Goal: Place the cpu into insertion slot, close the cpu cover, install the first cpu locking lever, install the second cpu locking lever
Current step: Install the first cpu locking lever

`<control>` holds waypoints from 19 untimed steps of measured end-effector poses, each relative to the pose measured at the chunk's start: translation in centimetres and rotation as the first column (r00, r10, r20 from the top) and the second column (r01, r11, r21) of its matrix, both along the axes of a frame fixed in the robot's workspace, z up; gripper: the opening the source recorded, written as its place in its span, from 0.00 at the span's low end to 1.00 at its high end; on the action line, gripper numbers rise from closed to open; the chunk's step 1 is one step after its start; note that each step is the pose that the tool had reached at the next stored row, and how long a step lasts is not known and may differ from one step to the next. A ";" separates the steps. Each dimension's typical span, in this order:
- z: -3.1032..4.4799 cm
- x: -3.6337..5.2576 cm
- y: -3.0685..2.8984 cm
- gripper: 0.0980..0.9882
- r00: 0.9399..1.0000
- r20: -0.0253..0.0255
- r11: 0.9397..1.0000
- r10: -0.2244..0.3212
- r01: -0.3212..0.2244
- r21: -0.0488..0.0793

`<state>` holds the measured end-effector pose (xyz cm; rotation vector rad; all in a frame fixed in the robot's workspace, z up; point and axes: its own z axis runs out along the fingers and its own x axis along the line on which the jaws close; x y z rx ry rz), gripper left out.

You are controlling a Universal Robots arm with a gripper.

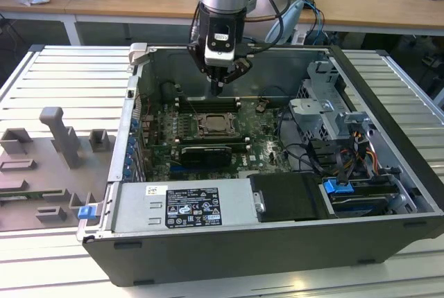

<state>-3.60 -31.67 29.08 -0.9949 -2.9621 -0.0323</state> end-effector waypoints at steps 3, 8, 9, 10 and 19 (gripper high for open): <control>0.00 0.00 0.00 0.01 1.000 0.000 1.000 0.015 -0.015 0.000; 0.00 0.00 0.00 0.01 0.999 0.000 0.999 0.044 -0.044 0.000; 0.00 0.00 0.00 0.01 0.999 0.000 0.999 0.051 -0.051 0.000; 0.00 0.00 0.00 0.01 0.998 0.000 0.998 0.056 -0.056 0.000; 0.00 0.00 0.00 0.01 0.995 0.000 0.995 0.099 -0.099 0.000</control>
